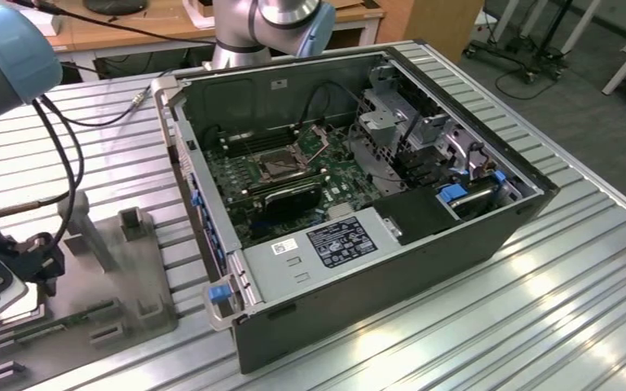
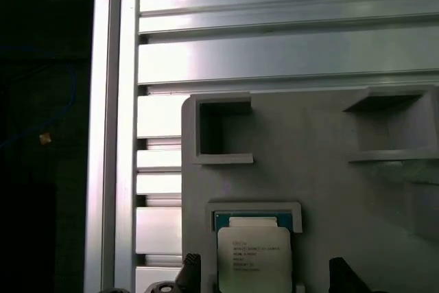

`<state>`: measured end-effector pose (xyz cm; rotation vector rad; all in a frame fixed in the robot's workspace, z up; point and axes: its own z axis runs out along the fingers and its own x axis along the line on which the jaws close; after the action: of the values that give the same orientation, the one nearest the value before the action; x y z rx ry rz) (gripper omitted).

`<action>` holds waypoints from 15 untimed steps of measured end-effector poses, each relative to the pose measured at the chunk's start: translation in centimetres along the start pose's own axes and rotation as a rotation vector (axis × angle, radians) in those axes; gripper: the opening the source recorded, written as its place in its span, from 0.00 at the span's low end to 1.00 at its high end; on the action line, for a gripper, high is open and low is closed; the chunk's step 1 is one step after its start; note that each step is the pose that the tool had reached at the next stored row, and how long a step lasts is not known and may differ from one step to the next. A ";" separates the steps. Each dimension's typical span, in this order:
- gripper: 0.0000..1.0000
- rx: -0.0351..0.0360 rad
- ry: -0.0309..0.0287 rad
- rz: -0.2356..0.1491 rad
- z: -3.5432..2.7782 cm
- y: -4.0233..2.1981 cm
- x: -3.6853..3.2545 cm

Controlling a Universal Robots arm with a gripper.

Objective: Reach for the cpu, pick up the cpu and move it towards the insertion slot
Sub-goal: 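Pick up the cpu and move it towards the insertion slot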

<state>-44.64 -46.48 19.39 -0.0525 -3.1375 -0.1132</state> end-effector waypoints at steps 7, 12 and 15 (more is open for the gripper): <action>0.81 -0.0001 -0.0001 0.000 0.49 0.10 0.01; 0.81 0.0000 0.0000 0.000 0.76 0.09 0.04; 0.81 0.0000 0.0002 0.000 1.08 0.16 0.10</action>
<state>-44.73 -46.23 18.32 -0.0528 -3.1373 -0.1131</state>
